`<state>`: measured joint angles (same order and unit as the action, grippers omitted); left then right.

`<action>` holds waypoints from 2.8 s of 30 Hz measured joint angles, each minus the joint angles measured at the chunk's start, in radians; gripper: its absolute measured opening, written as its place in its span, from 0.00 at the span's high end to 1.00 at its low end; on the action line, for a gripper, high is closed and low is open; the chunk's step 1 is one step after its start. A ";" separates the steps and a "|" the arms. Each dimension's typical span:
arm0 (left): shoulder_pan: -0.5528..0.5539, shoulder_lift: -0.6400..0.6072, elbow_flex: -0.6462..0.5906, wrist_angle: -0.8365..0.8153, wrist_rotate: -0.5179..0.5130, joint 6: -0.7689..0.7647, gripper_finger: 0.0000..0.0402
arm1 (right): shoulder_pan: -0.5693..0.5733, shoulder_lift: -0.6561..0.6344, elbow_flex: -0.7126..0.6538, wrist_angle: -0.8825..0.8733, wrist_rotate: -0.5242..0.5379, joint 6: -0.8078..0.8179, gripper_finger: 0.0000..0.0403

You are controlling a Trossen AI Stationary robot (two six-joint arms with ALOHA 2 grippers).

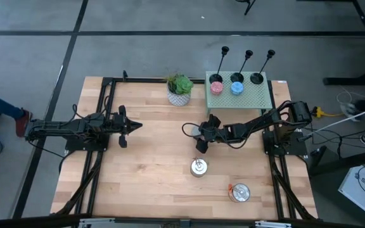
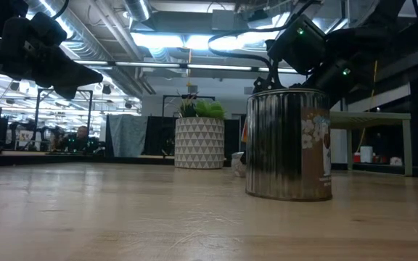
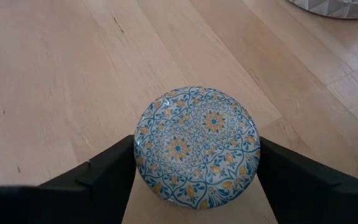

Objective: Pick & Place candle stick holders
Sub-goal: Put the blue yellow scented candle and aligned with other blue white scented candle on the shelf

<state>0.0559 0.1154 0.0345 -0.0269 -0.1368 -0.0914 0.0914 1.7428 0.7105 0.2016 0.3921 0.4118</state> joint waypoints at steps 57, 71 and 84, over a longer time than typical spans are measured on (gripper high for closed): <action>0.000 0.000 0.000 0.000 0.000 0.000 0.98 | 0.000 0.000 0.000 0.020 0.024 0.019 0.23; 0.000 0.000 0.000 0.000 0.000 0.000 0.98 | -0.001 -0.003 0.003 -0.022 -0.037 0.017 0.27; 0.000 0.000 0.000 0.000 0.000 0.000 0.97 | 0.001 -0.011 0.003 -0.047 -0.062 -0.001 0.29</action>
<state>0.0563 0.1158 0.0345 -0.0266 -0.1368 -0.0914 0.0925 1.7313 0.7135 0.1550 0.3297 0.4107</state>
